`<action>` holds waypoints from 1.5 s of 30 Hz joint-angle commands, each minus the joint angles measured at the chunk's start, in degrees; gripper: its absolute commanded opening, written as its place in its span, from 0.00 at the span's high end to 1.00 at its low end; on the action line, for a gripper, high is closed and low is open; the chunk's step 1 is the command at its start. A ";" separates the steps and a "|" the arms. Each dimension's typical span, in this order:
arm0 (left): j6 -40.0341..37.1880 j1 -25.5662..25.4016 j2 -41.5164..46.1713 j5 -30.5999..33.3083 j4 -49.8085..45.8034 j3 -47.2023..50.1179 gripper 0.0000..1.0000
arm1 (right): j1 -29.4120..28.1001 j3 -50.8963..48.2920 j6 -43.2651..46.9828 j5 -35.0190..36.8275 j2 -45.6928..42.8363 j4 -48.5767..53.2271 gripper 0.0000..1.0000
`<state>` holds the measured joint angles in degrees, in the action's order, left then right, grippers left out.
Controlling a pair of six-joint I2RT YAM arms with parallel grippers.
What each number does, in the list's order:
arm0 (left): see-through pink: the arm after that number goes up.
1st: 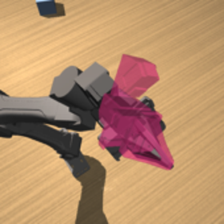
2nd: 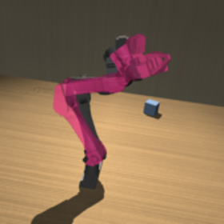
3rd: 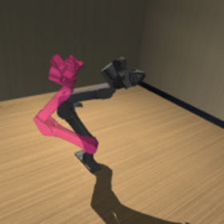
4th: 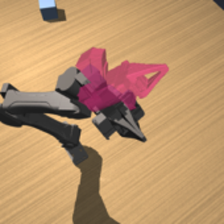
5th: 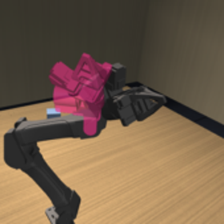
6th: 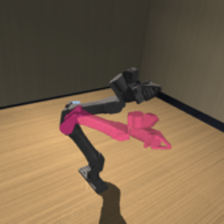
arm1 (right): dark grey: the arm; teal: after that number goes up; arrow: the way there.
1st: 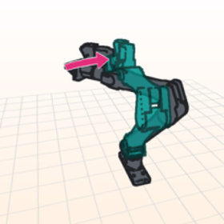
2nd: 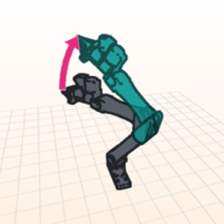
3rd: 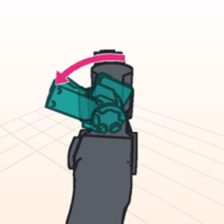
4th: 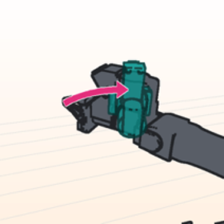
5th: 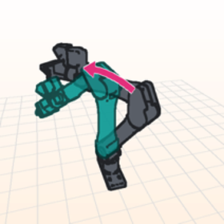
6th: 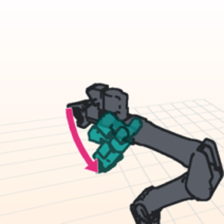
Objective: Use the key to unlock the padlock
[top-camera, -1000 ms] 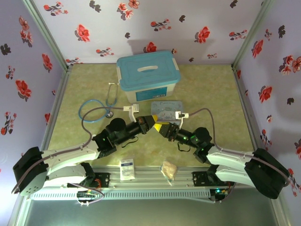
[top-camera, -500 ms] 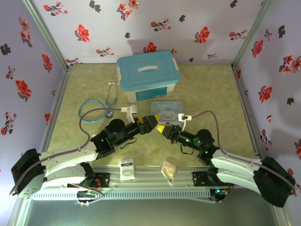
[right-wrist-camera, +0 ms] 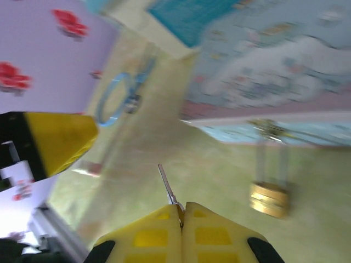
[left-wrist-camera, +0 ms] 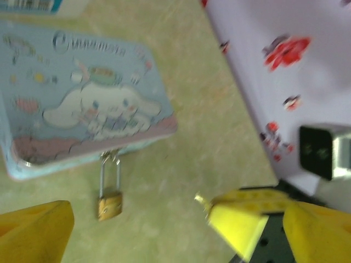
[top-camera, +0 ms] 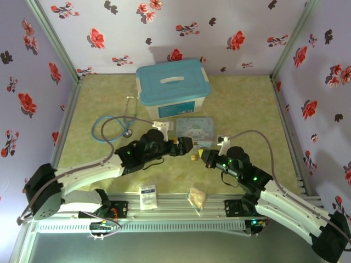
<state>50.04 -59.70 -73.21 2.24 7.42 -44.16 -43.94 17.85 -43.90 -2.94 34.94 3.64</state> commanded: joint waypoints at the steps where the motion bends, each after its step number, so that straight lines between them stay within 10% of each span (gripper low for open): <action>1: -2.51 0.21 -5.91 -5.49 -0.58 -0.66 0.10 | 0.88 1.14 0.72 7.62 0.76 13.83 1.00; 7: -4.89 -0.15 -16.30 -9.39 4.88 -2.61 0.30 | 0.90 0.44 0.83 9.89 1.58 16.10 1.00; 45: -3.80 -3.14 -36.48 -4.91 14.60 -7.97 0.72 | 0.93 -3.99 -0.78 8.45 5.27 9.41 1.00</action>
<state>43.88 -61.76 -108.33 -1.74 18.06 -52.75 -43.38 14.90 -43.68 5.80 39.66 16.45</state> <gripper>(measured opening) 0.292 0.046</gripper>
